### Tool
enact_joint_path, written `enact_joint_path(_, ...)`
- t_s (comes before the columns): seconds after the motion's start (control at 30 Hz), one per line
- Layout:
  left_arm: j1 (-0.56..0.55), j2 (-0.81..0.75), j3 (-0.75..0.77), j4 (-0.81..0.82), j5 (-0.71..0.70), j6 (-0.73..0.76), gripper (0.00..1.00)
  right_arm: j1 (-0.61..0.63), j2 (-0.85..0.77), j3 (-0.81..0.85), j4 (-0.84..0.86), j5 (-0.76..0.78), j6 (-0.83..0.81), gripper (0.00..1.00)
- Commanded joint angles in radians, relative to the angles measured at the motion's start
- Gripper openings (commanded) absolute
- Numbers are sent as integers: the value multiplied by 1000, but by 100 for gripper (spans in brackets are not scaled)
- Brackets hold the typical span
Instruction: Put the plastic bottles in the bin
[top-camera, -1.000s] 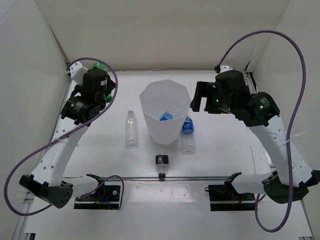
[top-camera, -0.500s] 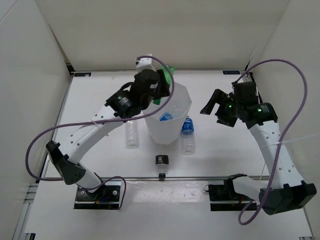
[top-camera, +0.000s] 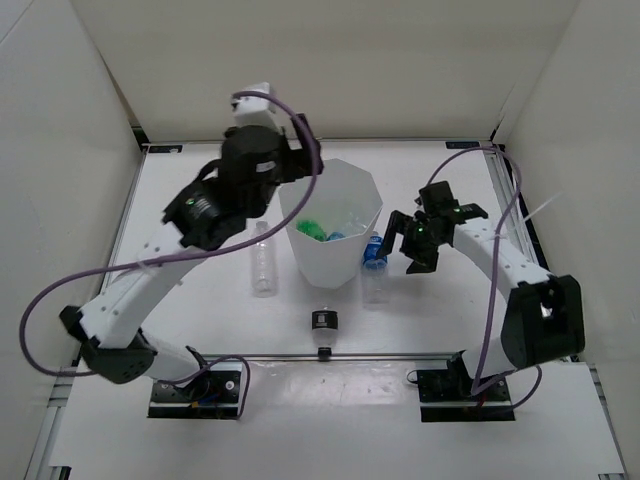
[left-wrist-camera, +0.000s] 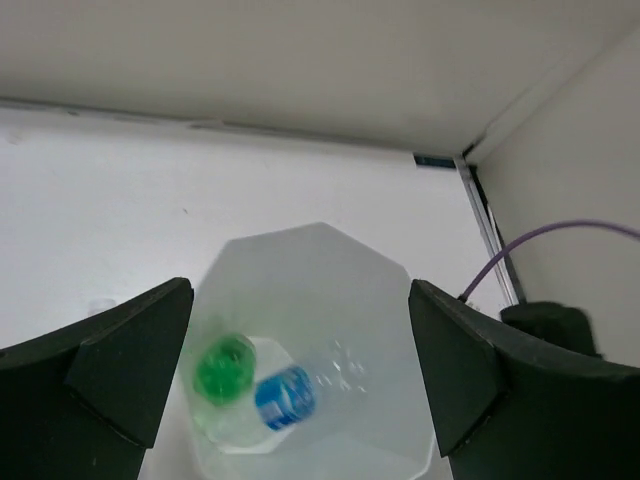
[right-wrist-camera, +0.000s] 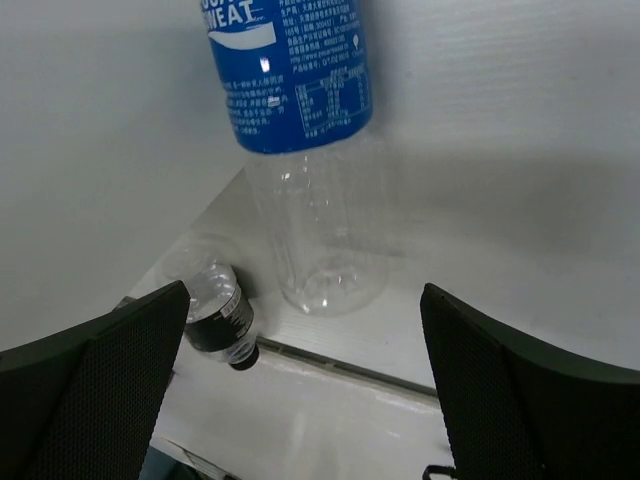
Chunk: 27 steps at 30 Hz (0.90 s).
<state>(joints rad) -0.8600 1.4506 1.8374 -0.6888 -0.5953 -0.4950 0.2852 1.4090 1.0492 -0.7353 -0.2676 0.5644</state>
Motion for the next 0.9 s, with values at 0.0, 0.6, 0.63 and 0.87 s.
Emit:
enact_joint_path(0.0, 30, -142, -1, -32, -102, 67, 100, 28, 77, -2, 95, -2, -40, 100)
enact_joint_path(0.6, 300, -489, -749, -313, -170, -461, 100, -14, 271, 83, 31, 60, -116, 41)
enact_joint_path(0.63, 309, -489, -762, -296, -160, -461, 100, -26, 228, 83, 13, 76, -103, 38)
enact_joint_path(0.87, 386, -411, -843, -138, -78, -461, 100, -51, -145, 403, -174, 130, 21, 34)
